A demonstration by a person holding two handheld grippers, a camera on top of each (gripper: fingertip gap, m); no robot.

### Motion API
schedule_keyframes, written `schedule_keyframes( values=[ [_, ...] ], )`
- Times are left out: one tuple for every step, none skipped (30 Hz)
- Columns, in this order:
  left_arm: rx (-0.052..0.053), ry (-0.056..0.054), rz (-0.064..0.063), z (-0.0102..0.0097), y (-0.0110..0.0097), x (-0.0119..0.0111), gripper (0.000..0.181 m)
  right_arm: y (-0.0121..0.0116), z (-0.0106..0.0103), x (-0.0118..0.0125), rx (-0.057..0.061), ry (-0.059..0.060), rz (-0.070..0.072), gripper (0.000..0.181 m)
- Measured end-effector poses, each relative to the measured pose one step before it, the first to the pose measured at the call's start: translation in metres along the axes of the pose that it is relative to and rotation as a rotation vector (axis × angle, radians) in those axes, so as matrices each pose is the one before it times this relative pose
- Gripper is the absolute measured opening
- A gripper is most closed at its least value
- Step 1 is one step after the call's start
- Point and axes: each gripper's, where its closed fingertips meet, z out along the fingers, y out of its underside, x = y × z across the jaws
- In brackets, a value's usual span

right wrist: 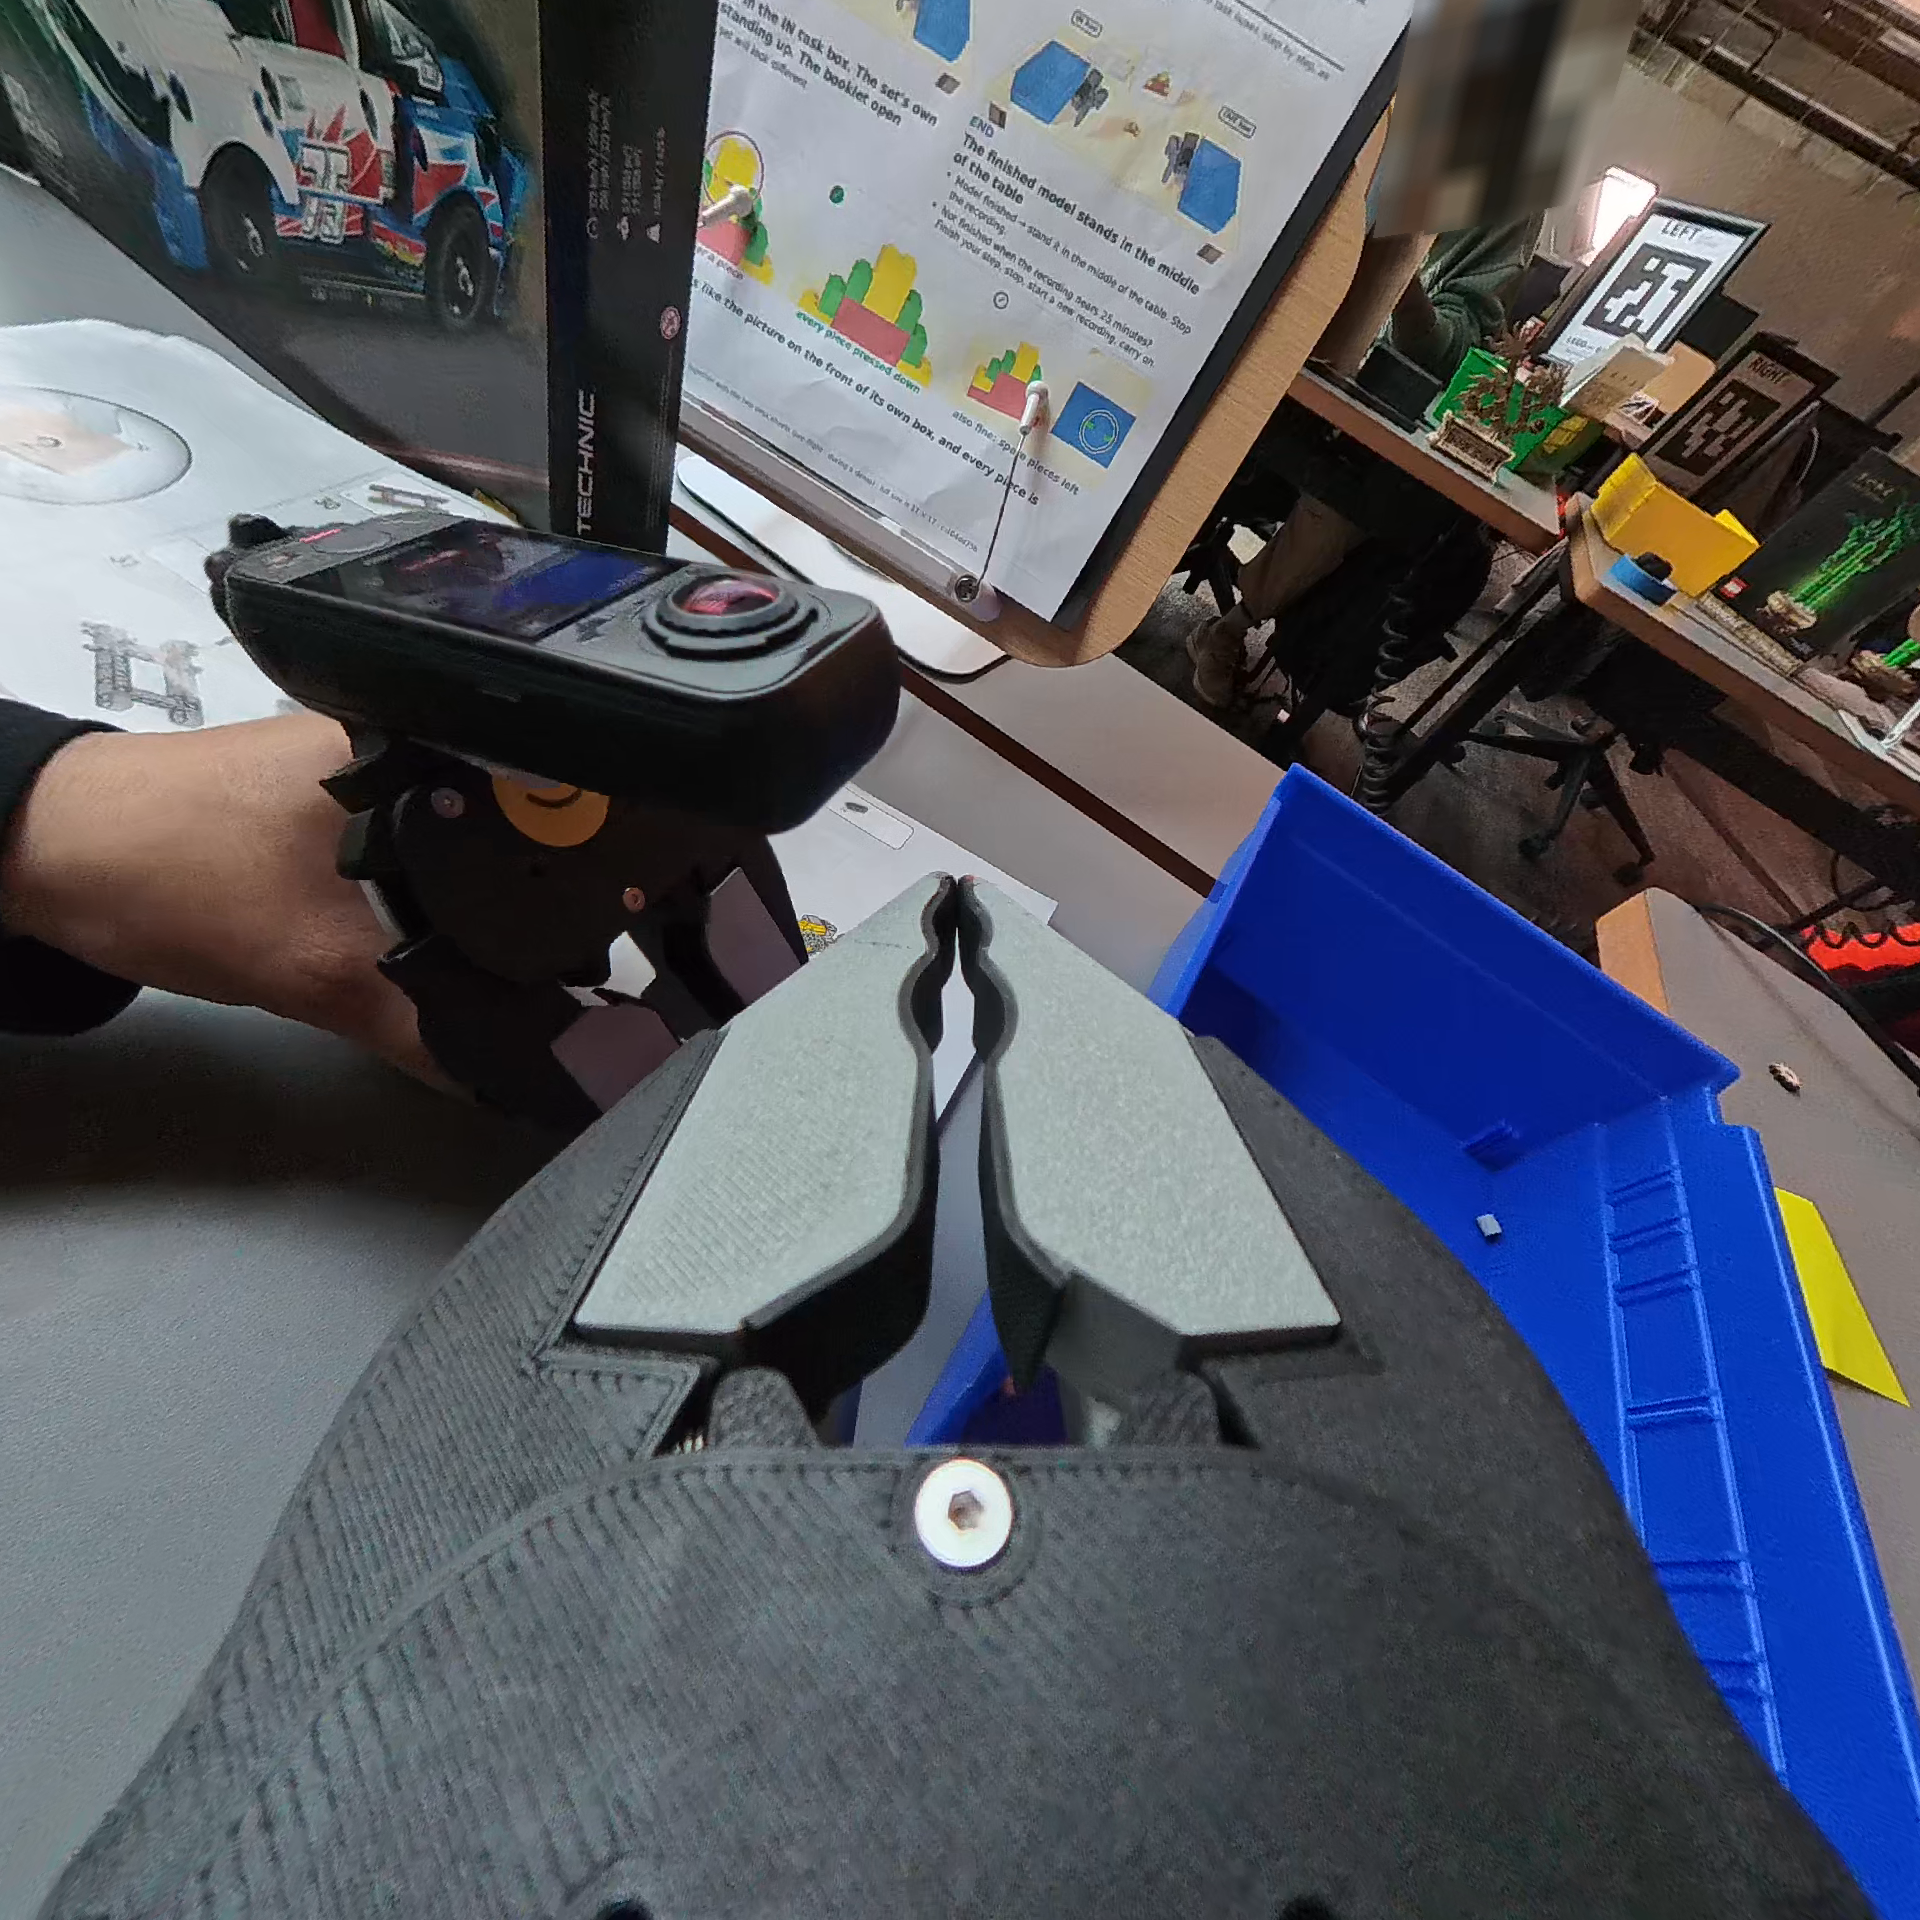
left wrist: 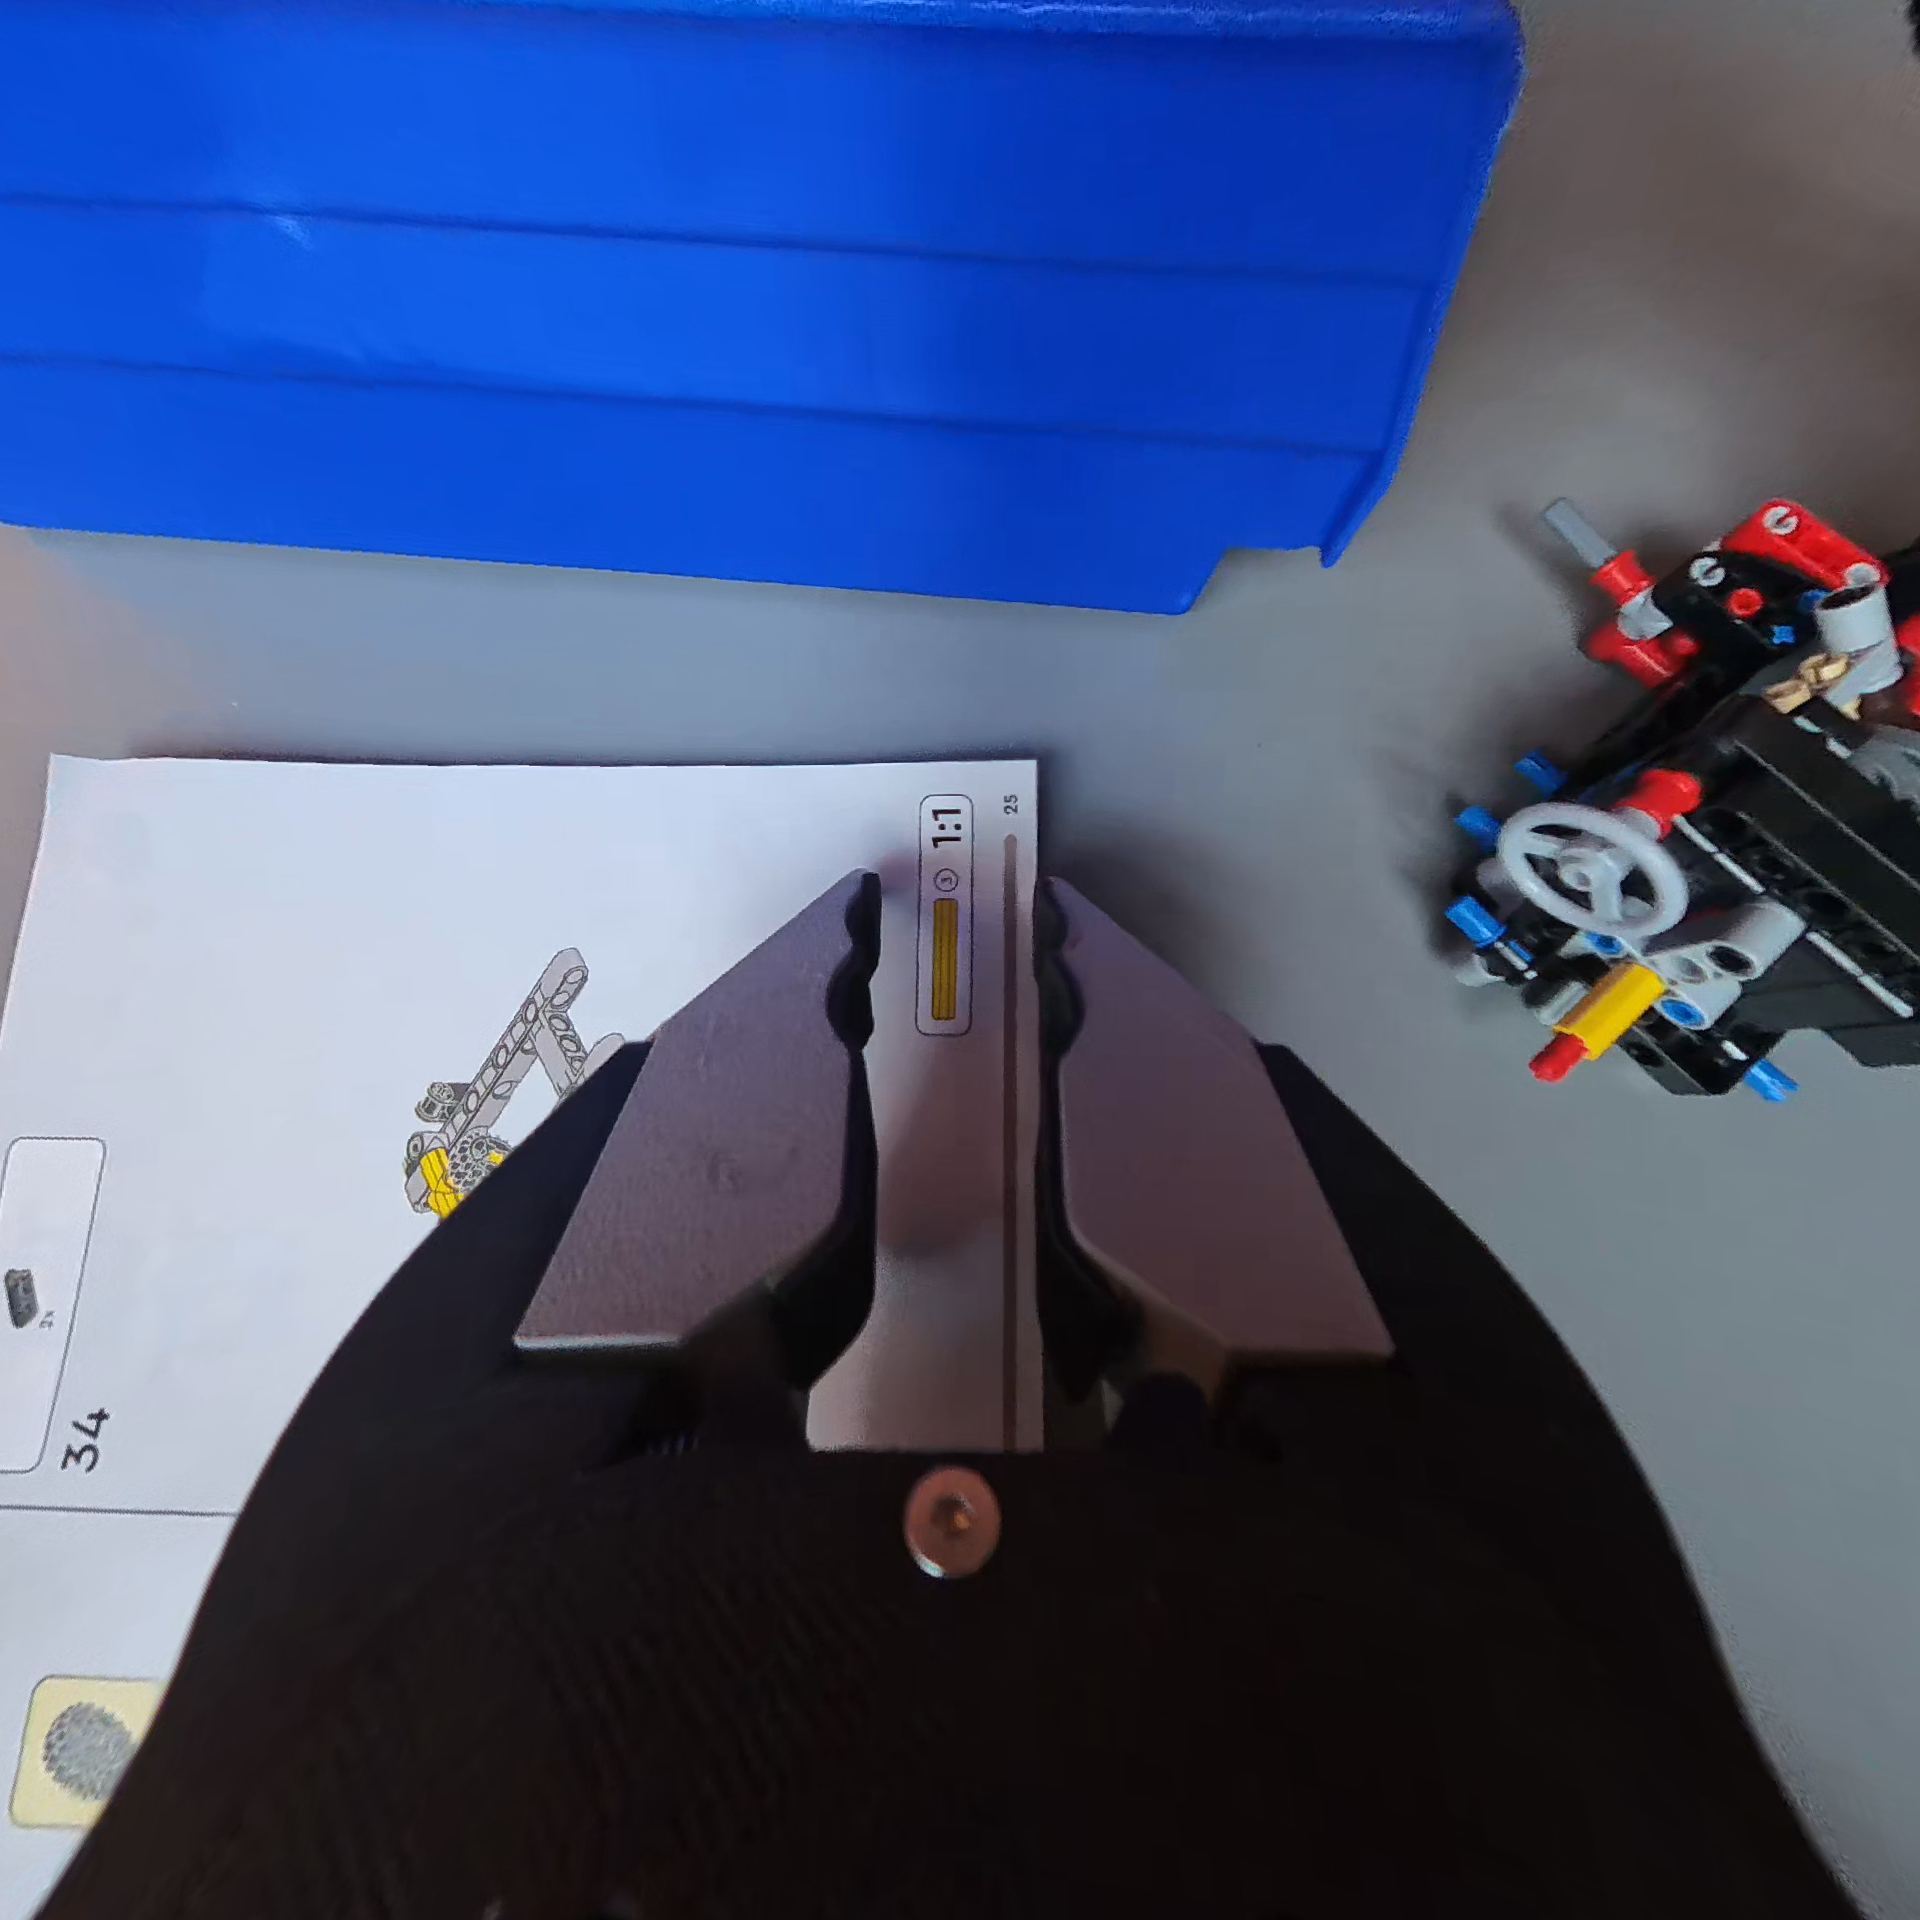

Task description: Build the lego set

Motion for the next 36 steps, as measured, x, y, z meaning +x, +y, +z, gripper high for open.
schedule_keyframes(
  values=[
    [-0.0013,0.0029,0.0037,0.00032,-0.00013,0.00101,0.024,0.00019,0.00008,-0.00017,-0.0007,-0.0013,0.0005,0.000],
    [0.0019,0.0038,-0.0033,0.00011,-0.00024,0.00045,0.022,0.00033,-0.00001,-0.00003,-0.0010,-0.0017,0.0005,0.000],
    [0.0040,0.0055,-0.0066,-0.00027,-0.00026,0.00018,0.021,0.00043,-0.00001,-0.00017,-0.0013,-0.0021,0.0000,0.000],
    [0.0059,0.0067,-0.0113,-0.00061,-0.00034,-0.00032,0.021,0.00041,0.00005,-0.00039,-0.0017,-0.0034,-0.0009,0.000],
    [0.0107,0.0073,-0.0132,-0.00126,-0.00078,-0.00081,0.019,0.00061,0.00018,-0.00045,-0.0029,-0.0039,-0.0014,0.000],
    [0.0150,0.0119,-0.0149,-0.00168,-0.00109,-0.00068,0.019,0.00087,0.00039,-0.00018,-0.0046,-0.0020,-0.0006,0.000],
    [0.0139,0.0182,-0.0209,-0.00149,-0.00072,-0.00028,0.019,0.00068,0.00022,-0.00006,-0.0037,-0.0008,-0.0008,0.000],
    [0.0101,0.0191,-0.0244,-0.00135,-0.00025,-0.00016,0.019,0.00031,0.00020,-0.00014,-0.0019,-0.0004,-0.0011,0.000],
    [0.0074,0.0165,-0.0211,-0.00111,-0.00015,-0.00043,0.020,-0.00006,0.00008,-0.00015,0.0000,-0.0008,-0.0006,0.000],
    [0.0058,0.0129,-0.0146,-0.00077,-0.00016,-0.00030,0.021,-0.00012,0.00001,-0.00031,0.0004,-0.0011,-0.0004,0.000],
    [0.0038,0.0072,-0.0091,-0.00054,-0.00021,-0.00038,0.021,-0.00001,0.00014,-0.00008,-0.0006,-0.0002,-0.0006,0.000],
    [0.0012,0.0006,-0.0062,-0.00019,0.00003,-0.00098,0.021,0.00029,0.00014,-0.00017,-0.0015,-0.0003,-0.0005,0.000],
    [-0.0010,-0.0030,-0.0016,0.00008,0.00013,-0.00103,0.021,0.00040,0.00026,-0.00023,-0.0017,-0.0011,-0.0003,0.000],
    [-0.0027,-0.0073,0.0017,0.00030,0.00032,-0.00126,0.020,0.00064,0.00032,-0.00028,-0.0028,-0.0019,-0.0002,0.000],
    [-0.0025,-0.0078,0.0042,0.00035,0.00025,-0.00086,0.018,0.00090,0.00049,-0.00054,-0.0048,-0.0037,-0.0006,0.000],
    [-0.0027,-0.0084,0.0049,0.00051,0.00030,-0.00074,0.018,0.00133,0.00063,-0.00088,-0.0067,-0.0058,-0.0025,0.000],
    [-0.0029,-0.0001,0.0077,0.00042,0.00022,0.00079,0.020,0.00195,0.00068,-0.00105,-0.0102,-0.0061,-0.0079,0.000],
    [-0.0026,0.0016,0.0081,0.00039,0.00015,0.00146,0.026,0.00293,0.00076,-0.00025,-0.0155,-0.0003,-0.0157,0.000],
    [-0.0009,0.0057,0.0050,0.00021,-0.00027,0.00201,0.033,0.00348,0.00061,0.00024,-0.0179,0.0042,-0.0199,0.000],
    [0.0011,0.0080,0.0006,0.00016,-0.00046,0.00219,0.038,0.00300,0.00060,0.00066,-0.0148,0.0053,-0.0161,0.000],
    [0.0000,0.0021,0.0031,0.00023,-0.00030,0.00114,0.038,0.00182,0.00053,0.00062,-0.0088,0.0040,-0.0065,0.000],
    [-0.0021,-0.0105,0.0064,0.00030,0.00002,-0.00106,0.038,0.00070,0.00033,0.00013,-0.0030,-0.0004,0.0024,0.000],
    [-0.0016,-0.0070,0.0056,0.00051,-0.00013,-0.00083,0.038,-0.00033,-0.00002,-0.00023,0.0020,-0.0026,0.0050,0.000],
    [-0.0018,-0.0027,0.0003,0.00054,-0.00007,-0.00031,0.039,-0.00085,-0.00014,-0.00029,0.0043,-0.0014,0.0021,0.000],
    [-0.0023,-0.0035,-0.0020,0.00038,0.00004,-0.00075,0.039,-0.00052,-0.00005,-0.00013,0.0029,0.0004,-0.0008,0.000],
    [0.0002,-0.0080,-0.0023,0.00012,-0.00033,-0.00152,0.039,-0.00013,0.00014,-0.00009,-0.0002,0.0003,-0.0006,0.000],
    [0.0021,-0.0027,0.0001,0.00003,-0.00050,-0.00072,0.038,0.00024,0.00041,-0.00037,-0.0019,-0.0009,-0.0004,0.000],
    [0.0005,-0.0029,-0.0002,-0.00004,-0.00019,-0.00083,0.037,0.00026,0.00030,-0.00039,-0.0021,-0.0008,-0.0014,0.000],
    [-0.0003,-0.0062,0.0012,-0.00024,-0.00008,-0.00134,0.035,0.00016,0.00035,-0.00034,-0.0014,-0.0006,-0.0018,0.000],
    [0.0020,0.0010,0.0003,-0.00017,-0.00032,-0.00033,0.035,-0.00008,0.00017,-0.00037,-0.0003,-0.0011,-0.0012,0.000],
    [0.0008,0.0043,-0.0044,-0.00013,-0.00005,0.00000,0.035,-0.00030,0.00005,-0.00030,0.0004,-0.0007,-0.0004,0.000],
    [-0.0014,0.0004,-0.0045,0.00012,0.00030,-0.00045,0.035,-0.00036,-0.00012,-0.00011,0.0011,-0.0003,-0.0004,0.000],
    [-0.0011,-0.0013,-0.0010,0.00008,0.00024,-0.00049,0.035,-0.00029,-0.00014,-0.00010,0.0015,0.0002,-0.0005,0.000],
    [-0.0002,-0.0015,0.0014,0.00002,0.00029,-0.00016,0.034,-0.00018,-0.00018,0.00009,0.0009,-0.0004,0.0002,0.000],
    [-0.0004,0.0005,0.0042,0.00006,0.00020,0.00043,0.031,0.00017,0.00001,0.00011,-0.0004,-0.0007,0.0009,0.000],
    [-0.0010,0.0004,0.0049,0.00029,0.00021,0.00069,0.028,0.00038,-0.00009,0.00015,-0.0010,-0.0001,0.0010,0.000]
  ],
)
